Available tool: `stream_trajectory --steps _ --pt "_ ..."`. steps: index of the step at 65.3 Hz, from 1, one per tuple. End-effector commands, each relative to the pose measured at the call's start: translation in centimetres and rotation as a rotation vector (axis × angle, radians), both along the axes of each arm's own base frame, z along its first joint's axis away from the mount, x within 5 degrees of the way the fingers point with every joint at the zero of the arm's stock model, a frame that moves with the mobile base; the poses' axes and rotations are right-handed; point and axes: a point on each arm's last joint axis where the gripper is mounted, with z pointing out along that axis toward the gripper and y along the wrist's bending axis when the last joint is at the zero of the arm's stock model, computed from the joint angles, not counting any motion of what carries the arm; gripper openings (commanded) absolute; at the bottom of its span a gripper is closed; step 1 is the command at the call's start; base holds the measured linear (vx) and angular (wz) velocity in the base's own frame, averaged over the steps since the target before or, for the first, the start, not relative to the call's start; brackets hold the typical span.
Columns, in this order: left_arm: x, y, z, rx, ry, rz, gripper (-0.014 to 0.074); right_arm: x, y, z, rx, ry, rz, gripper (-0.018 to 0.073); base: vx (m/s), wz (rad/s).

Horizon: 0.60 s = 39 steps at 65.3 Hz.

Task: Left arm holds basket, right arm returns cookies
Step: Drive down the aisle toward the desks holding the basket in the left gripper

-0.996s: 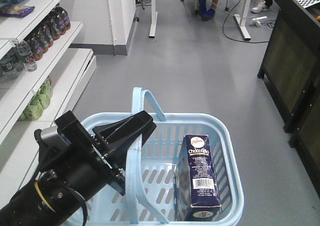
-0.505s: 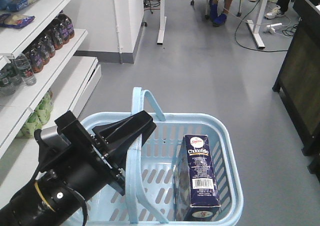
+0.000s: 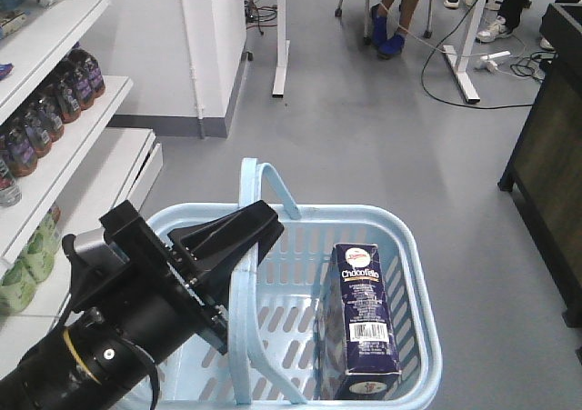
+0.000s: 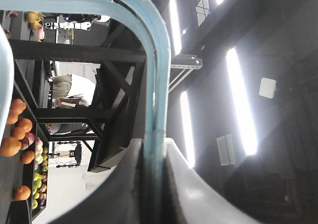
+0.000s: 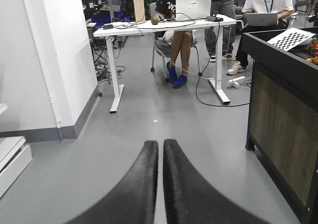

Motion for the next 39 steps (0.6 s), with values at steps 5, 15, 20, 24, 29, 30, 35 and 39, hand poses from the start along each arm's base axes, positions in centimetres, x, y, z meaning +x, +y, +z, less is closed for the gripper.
stream_trajectory --steps 5,15,20,24,29,30,35,39 --pt "-0.51 0.45 2.98 -0.180 -0.148 -0.001 -0.0003 0.00 -0.01 0.15 -0.023 -0.069 0.000 -0.0006 0.41 -0.11" --pt "-0.51 0.45 2.98 -0.180 -0.148 -0.001 -0.0003 0.00 -0.01 0.15 -0.023 -0.069 0.000 -0.0006 0.41 -0.11" --pt "-0.51 0.45 2.98 -0.180 -0.148 -0.001 -0.0003 0.00 -0.01 0.15 -0.023 -0.069 0.000 -0.0006 0.40 -0.09" --pt "-0.51 0.45 2.98 -0.180 -0.148 -0.001 -0.0003 0.00 -0.01 0.15 -0.023 -0.069 0.000 -0.0006 0.40 -0.07" --pt "-0.51 0.45 2.98 -0.180 -0.148 -0.001 -0.0003 0.00 -0.01 0.15 -0.023 -0.069 0.000 -0.0006 0.39 -0.05" --pt "-0.51 0.45 2.98 -0.180 -0.148 -0.001 -0.0003 0.00 -0.01 0.15 -0.023 -0.069 0.000 -0.0006 0.39 -0.03" --pt "-0.51 0.45 2.98 -0.180 -0.148 -0.001 -0.0003 0.00 -0.01 0.15 -0.023 -0.069 0.000 -0.0006 0.38 -0.02" --pt "-0.51 0.45 2.98 -0.180 -0.148 -0.001 -0.0003 0.00 -0.01 0.15 -0.023 -0.069 0.000 -0.0006 0.38 -0.01"
